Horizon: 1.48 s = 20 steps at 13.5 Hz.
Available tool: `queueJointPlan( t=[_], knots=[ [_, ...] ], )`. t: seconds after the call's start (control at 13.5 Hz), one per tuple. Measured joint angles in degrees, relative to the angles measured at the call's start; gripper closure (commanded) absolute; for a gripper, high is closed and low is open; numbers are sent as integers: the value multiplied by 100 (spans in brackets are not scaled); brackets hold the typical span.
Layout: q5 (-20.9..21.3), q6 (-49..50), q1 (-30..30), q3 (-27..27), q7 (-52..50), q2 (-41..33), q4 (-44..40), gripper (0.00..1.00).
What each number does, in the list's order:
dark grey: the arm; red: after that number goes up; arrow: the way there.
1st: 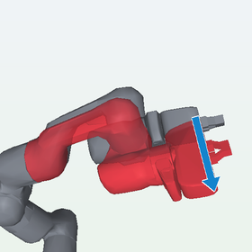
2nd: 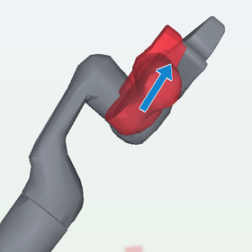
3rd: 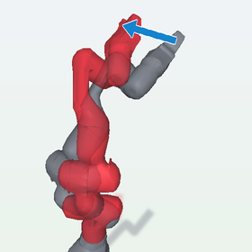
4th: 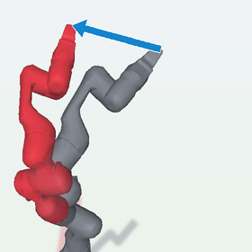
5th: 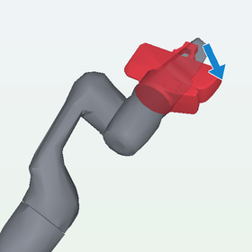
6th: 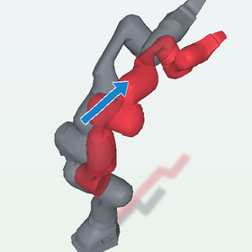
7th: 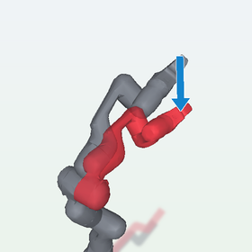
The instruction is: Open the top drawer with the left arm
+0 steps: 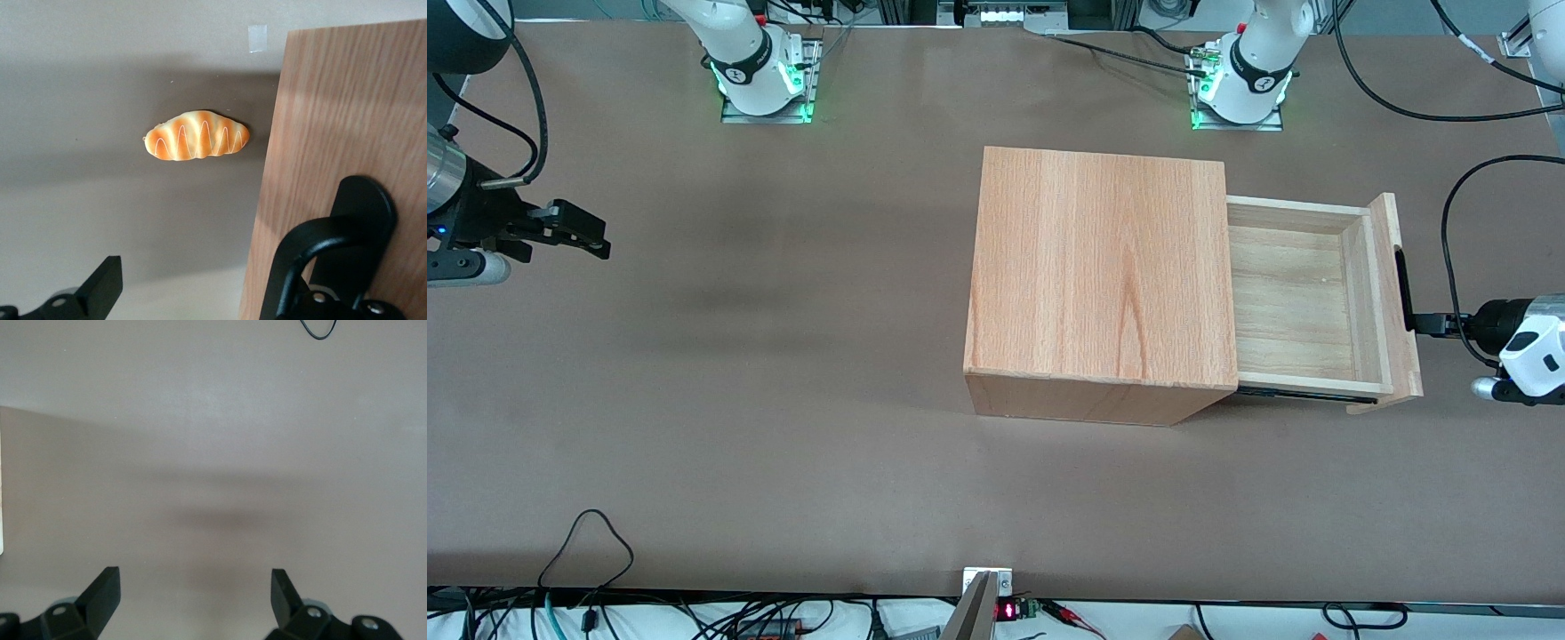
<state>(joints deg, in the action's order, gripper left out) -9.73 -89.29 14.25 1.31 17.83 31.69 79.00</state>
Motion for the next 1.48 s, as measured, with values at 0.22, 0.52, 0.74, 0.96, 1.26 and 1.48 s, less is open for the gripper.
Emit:
queueJointPlan(
  t=[0.22, 0.52, 0.74, 0.96, 1.26, 1.48],
  knots=[
    [0, -3, 4, -5, 4, 4, -15, 0],
    [5, -3, 3, -12, 4, 5, -29, 0],
    [17, -4, -1, -22, 4, 6, -44, 0],
    [47, 38, -7, -35, 4, 9, -83, 0],
    [65, 88, -9, -38, -1, 30, -124, 0],
    [66, 115, -7, -38, -3, 36, -135, 0]
  ],
)
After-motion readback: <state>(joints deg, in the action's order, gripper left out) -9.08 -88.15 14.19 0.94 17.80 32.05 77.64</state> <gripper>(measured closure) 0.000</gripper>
